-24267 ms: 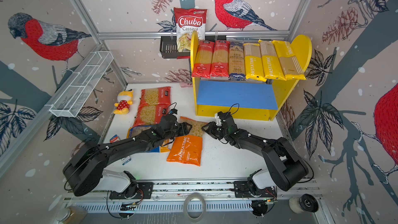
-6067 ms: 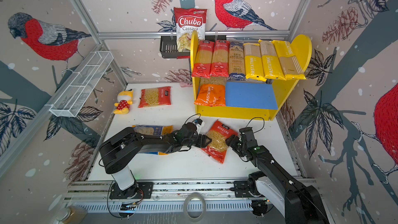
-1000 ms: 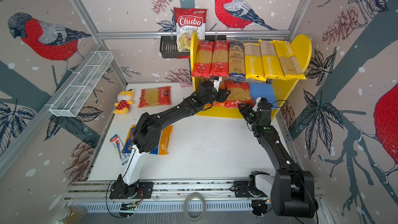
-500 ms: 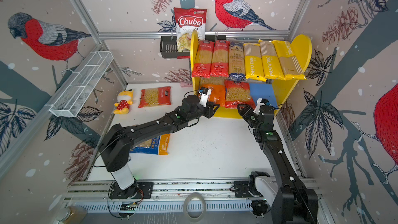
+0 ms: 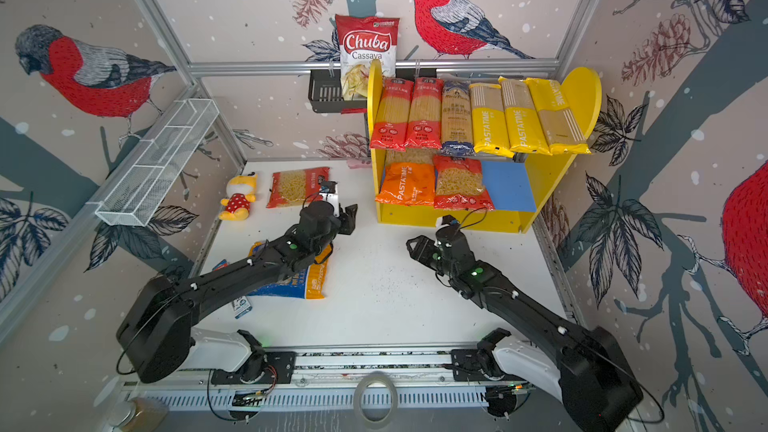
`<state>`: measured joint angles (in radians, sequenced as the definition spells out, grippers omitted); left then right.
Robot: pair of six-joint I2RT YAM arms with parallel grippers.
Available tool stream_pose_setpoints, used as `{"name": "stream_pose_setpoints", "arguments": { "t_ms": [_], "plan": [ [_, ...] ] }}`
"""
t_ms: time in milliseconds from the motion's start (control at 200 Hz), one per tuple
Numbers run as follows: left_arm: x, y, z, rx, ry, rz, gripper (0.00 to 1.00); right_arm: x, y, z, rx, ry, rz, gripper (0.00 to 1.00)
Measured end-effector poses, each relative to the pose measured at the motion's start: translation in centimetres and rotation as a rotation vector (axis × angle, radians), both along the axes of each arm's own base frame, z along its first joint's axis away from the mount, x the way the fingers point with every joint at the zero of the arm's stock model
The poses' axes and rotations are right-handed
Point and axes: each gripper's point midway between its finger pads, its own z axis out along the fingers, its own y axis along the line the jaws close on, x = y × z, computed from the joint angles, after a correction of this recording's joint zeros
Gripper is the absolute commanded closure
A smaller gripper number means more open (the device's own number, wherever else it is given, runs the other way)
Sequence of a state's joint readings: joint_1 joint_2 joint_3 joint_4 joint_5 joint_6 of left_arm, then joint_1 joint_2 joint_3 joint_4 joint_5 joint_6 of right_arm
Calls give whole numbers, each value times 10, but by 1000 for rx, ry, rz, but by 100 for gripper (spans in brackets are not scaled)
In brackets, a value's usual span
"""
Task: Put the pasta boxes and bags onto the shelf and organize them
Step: 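Withdraw both grippers and move the left gripper toward the second red fusilli bag, then grasp the second red fusilli bag near the plush toy with the left gripper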
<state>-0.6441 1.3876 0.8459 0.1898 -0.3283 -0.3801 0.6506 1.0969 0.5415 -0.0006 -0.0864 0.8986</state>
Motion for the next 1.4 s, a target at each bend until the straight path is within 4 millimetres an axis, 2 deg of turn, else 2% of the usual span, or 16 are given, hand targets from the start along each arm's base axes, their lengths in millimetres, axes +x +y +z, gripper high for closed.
{"name": "stream_pose_setpoints", "arguments": {
  "t_ms": [65,150,250,315,430,505,615,765,875,1036,1106,1181,1271,1356,1401],
  "plan": [
    [7,29,-11,14,36,100,44,-2,11,-7,-20,18,12,38],
    [16,58,-22,39,62,186,41,1,20,-8,-32,9,18,38],
    [33,77,-43,87,123,243,40,5,23,-11,-42,2,15,38],
    [50,80,-54,148,167,262,39,6,22,-14,-60,-2,16,38],
    [84,72,-64,235,203,260,38,6,22,-14,-72,-8,27,38],
    [102,73,-80,301,243,262,37,5,19,-12,-76,-23,24,38],
    [118,80,-100,379,297,260,36,2,12,-6,-75,-49,9,38],
    [142,95,-108,422,310,281,35,-3,0,-6,-82,-66,-17,38],
    [155,106,-119,440,338,286,35,-8,-10,-12,-101,-61,-35,38],
    [168,111,-140,461,377,270,36,-7,-17,-13,-112,-57,-53,38],
    [170,112,-151,464,407,256,39,-8,-17,-13,-114,-56,-54,38],
    [178,114,-154,456,419,255,43,-7,-17,-13,-114,-56,-55,38],
    [183,118,-154,443,427,256,57,-7,-18,-12,-110,-57,-58,38],
    [184,120,-155,434,435,252,75,-7,-19,-10,-100,-56,-73,38],
    [184,120,-153,431,432,250,80,-7,-19,-9,-100,-60,-77,38]
  ]
}}
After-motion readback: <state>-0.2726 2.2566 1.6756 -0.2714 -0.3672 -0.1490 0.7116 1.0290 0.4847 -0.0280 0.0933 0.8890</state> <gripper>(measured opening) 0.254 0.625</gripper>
